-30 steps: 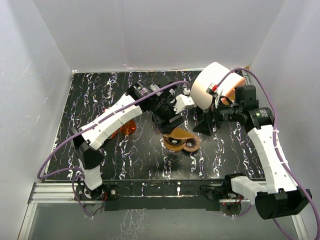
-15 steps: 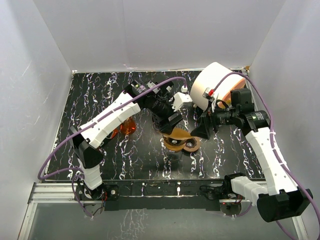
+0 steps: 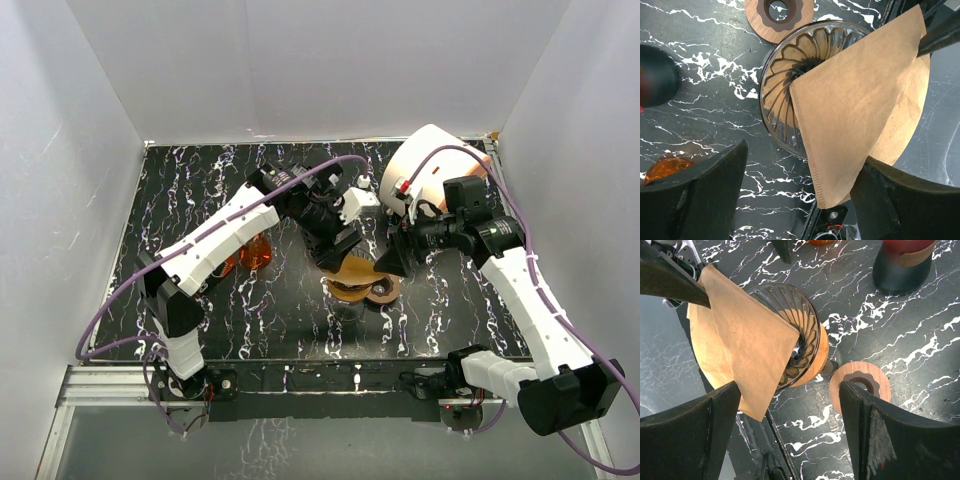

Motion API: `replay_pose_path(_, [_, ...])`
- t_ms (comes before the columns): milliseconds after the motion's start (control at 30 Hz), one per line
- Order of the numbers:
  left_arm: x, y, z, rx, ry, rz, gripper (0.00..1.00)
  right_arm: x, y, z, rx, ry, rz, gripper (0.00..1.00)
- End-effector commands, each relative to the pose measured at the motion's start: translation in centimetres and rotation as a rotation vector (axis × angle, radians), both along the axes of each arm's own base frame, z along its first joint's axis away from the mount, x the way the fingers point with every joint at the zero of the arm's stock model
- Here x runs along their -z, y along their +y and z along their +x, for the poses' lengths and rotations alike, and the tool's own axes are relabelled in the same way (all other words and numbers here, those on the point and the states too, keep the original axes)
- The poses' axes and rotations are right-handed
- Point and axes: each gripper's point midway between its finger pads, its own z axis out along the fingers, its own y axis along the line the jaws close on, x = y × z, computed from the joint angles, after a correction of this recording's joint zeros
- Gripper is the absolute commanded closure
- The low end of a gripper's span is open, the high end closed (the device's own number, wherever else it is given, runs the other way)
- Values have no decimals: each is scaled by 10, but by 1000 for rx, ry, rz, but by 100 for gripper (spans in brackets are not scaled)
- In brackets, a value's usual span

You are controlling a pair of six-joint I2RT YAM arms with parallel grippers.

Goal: Place the coffee filter in the dripper
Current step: Place the coffee filter in the coffee dripper.

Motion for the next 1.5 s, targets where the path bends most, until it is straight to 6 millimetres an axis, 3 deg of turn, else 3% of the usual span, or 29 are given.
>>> replay_pose_path(0, [-22, 9, -11, 4, 4, -70, 24, 0, 2, 11, 32, -43, -8, 23])
replay_pose_path(667, [-5, 18, -3, -83, 89, -117, 19, 21, 12, 27, 68, 18, -78, 41])
replay_pose_path(1467, [21, 11, 9, -173, 129, -109, 18, 31, 22, 28, 46, 12, -100, 44])
